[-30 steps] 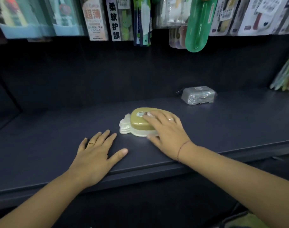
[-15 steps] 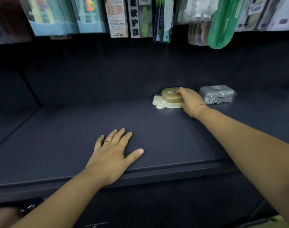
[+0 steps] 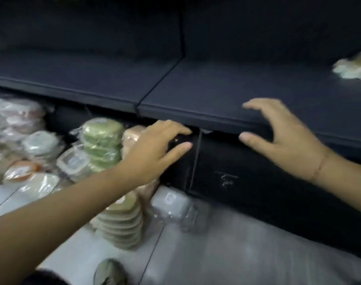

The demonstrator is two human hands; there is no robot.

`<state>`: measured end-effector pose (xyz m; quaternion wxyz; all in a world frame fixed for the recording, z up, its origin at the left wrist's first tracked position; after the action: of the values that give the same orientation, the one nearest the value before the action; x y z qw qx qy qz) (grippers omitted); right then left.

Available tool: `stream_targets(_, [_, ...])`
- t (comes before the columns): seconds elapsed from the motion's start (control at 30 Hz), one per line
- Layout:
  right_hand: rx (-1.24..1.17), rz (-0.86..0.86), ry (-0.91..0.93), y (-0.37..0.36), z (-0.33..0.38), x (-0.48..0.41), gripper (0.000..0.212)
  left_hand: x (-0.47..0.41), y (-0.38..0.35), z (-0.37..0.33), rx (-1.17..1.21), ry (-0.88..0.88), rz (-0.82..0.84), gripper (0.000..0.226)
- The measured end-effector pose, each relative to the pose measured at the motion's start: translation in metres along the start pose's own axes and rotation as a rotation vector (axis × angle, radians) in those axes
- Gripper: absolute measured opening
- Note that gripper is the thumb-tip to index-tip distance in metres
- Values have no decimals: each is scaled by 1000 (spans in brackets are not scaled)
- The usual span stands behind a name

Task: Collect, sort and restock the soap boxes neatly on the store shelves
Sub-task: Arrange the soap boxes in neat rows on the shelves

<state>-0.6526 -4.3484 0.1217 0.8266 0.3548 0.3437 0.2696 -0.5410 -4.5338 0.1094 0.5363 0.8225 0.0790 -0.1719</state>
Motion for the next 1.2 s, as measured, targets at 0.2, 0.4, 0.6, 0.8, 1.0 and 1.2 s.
stream_targets(0.2, [-79, 481, -197, -211, 38, 59, 81, 162, -13, 136, -189, 354, 461, 102])
stream_targets(0.4, [98, 460, -490, -293, 1, 80, 101, 200, -50, 200, -282, 464, 760, 150])
stream_targets(0.6, [156, 455, -532, -318, -5, 84, 104, 191, -55, 217, -363, 483, 788, 125])
stream_targets(0.8, [171, 436, -500, -305, -6, 78, 94, 176, -47, 204, -466, 438, 794, 123])
stream_targets(1.0, [62, 507, -329, -201, 9, 65, 100, 131, -11, 127, -273, 333, 643, 119])
stream_targets(1.2, [124, 316, -291, 3, -7, 67, 82, 30, 15, 8, 14, 160, 390, 120])
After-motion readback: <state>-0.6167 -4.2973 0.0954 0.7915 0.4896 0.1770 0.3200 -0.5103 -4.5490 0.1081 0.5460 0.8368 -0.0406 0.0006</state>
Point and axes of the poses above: each hand's wrist, its own x-axis away from the middle knuckle, its own y-axis out of the back of the hand, z = x × y, the point moved 8 cm from there along -x, towards the middle knuckle
